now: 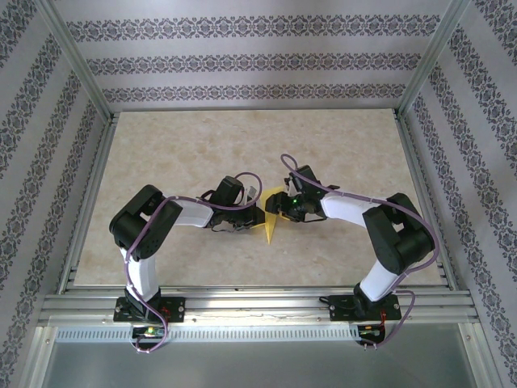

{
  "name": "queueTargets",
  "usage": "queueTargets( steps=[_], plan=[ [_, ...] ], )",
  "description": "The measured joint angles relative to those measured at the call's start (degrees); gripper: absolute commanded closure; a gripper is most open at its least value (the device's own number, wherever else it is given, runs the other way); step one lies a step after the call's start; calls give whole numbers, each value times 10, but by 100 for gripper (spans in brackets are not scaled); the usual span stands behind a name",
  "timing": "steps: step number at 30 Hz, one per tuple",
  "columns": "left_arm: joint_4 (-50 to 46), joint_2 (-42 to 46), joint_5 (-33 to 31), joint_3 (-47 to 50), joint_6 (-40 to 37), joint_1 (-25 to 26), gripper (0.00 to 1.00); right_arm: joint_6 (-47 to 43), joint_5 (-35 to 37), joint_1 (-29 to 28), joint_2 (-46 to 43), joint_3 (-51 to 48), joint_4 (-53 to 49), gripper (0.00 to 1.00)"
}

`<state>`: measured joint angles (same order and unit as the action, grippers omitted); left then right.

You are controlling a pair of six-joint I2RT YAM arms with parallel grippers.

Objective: Fold a paper plane with a square sheet of paper (pick it up from the middle)
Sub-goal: Turn over a paper plane at the center of the table.

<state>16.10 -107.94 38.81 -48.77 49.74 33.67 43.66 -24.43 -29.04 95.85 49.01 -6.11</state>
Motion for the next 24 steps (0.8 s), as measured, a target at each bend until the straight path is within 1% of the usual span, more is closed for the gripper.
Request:
queueTargets(
  steps=[5,8,11,14,17,21,24],
  plan=[
    [0,0,0,0,2,0,86,-4,21,-15,16,30,-28,39],
    [2,0,0,2,3,0,86,-12,55,-26,29,62,-70,39],
    [4,0,-1,3,9,0,86,-24,93,-39,41,98,-117,40],
    [5,0,-1,3,13,0,87,-32,118,-45,46,114,-141,43],
    [6,0,-1,3,13,0,86,-35,136,-49,46,115,-155,49],
    [9,0,-2,5,12,0,86,-36,146,-48,46,115,-169,56],
    [9,0,-2,5,11,0,86,-36,148,-44,42,107,-170,58]
  ],
)
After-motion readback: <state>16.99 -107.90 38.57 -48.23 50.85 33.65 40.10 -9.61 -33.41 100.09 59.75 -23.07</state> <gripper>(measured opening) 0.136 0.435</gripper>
